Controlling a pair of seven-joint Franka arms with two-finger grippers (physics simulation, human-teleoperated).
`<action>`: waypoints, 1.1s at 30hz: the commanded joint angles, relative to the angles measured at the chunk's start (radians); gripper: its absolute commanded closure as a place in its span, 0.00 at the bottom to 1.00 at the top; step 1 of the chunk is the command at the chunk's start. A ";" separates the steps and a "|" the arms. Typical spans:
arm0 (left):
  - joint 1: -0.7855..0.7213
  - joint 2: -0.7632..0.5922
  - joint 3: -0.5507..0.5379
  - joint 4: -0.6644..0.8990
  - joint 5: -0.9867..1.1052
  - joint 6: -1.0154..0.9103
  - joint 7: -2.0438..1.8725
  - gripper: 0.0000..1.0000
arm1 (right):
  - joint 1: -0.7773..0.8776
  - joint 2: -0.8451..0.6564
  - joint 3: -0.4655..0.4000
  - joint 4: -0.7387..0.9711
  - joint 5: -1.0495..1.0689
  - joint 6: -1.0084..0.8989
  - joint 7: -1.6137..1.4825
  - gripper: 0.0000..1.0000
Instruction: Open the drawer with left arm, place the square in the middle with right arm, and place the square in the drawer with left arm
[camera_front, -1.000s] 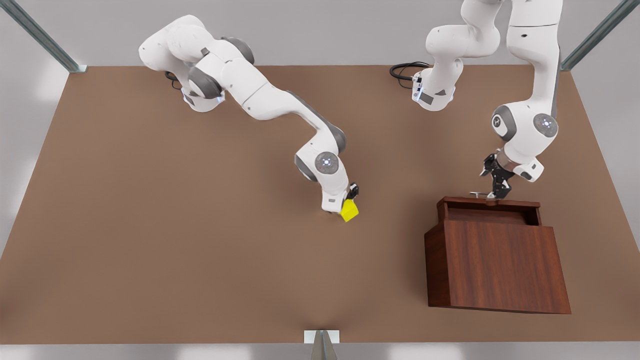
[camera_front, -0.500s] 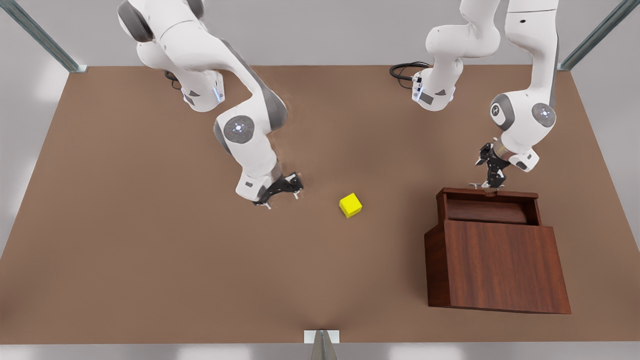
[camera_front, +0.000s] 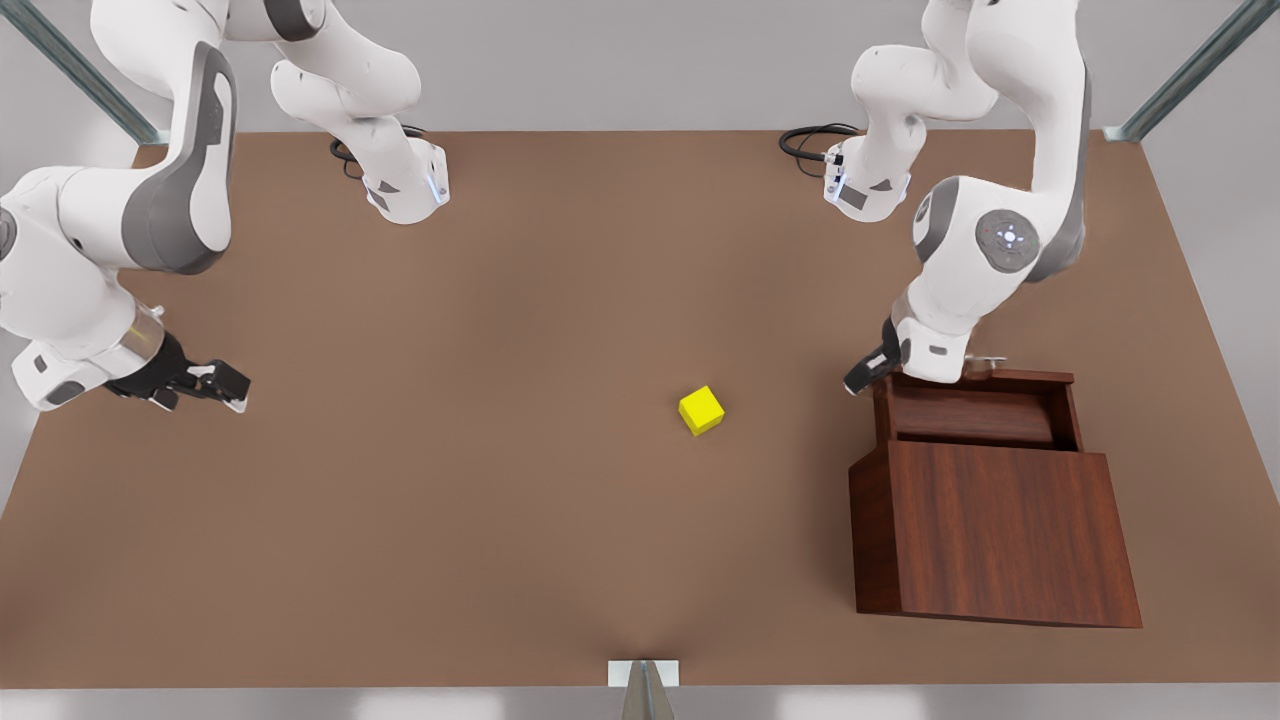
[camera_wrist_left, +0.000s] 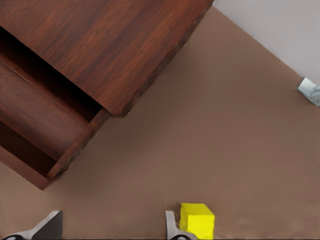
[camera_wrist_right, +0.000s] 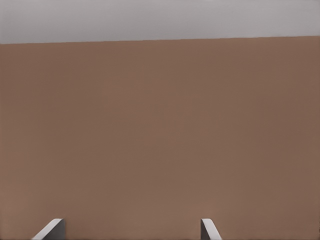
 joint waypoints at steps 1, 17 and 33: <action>0.037 0.034 0.000 0.032 0.009 -0.016 0.035 0.00 | 0.010 0.000 0.000 0.000 0.000 0.001 0.000 0.00; -0.290 0.479 -0.027 0.328 0.262 0.082 0.842 0.00 | 0.014 0.003 0.006 0.022 0.000 -0.031 0.000 0.00; -0.353 0.484 -0.027 0.138 0.273 0.240 0.906 0.00 | 0.013 0.008 0.005 0.025 -0.005 -0.052 0.000 0.00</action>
